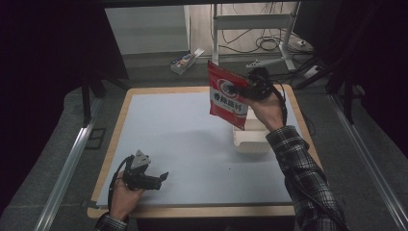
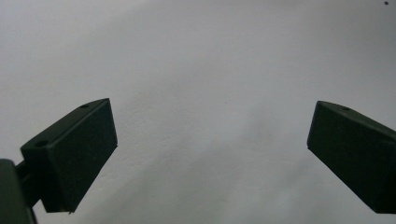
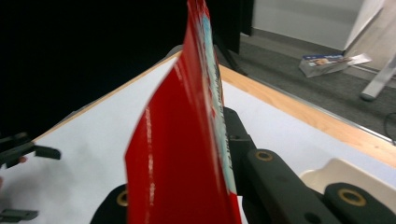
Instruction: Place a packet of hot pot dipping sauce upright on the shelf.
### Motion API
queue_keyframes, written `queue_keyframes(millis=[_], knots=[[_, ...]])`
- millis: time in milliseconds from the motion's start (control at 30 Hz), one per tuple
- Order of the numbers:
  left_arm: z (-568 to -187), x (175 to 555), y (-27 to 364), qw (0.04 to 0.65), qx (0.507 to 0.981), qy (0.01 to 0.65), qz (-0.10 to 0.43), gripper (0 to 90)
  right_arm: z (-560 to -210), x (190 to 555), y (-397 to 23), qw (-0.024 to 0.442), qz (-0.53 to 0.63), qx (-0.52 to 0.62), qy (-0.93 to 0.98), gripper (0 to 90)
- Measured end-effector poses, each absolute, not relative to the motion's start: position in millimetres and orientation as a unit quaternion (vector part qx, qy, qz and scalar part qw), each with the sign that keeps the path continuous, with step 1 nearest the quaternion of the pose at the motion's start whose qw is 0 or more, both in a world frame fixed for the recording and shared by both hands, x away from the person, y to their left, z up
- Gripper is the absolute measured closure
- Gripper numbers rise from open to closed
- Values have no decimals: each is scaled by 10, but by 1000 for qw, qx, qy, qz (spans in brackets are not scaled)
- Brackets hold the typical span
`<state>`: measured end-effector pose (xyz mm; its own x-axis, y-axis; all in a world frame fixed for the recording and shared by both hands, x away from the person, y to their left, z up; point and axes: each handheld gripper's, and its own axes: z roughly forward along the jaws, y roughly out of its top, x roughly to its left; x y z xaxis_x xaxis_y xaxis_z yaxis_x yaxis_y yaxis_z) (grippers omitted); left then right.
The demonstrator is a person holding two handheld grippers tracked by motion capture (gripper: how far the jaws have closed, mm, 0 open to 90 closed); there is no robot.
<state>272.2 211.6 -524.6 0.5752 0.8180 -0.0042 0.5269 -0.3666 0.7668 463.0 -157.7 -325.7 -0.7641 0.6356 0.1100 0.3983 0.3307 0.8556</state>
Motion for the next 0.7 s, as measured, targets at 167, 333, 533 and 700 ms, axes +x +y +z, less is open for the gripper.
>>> queue_keyframes(millis=[167,333,533,700], knots=[[-5244,2722,2117,381,802,420,188,15,-3240,4722,-1662,131,482,333,800,888],[-5238,2719,2116,384,801,419,188,17,-3215,4815,-1761,142,482,345,793,888],[-5238,2718,2115,385,801,419,188,18,-3178,4928,-1886,156,484,360,782,888],[-5239,2718,2113,385,801,419,188,18,-3168,5016,-1976,169,481,371,776,888]])
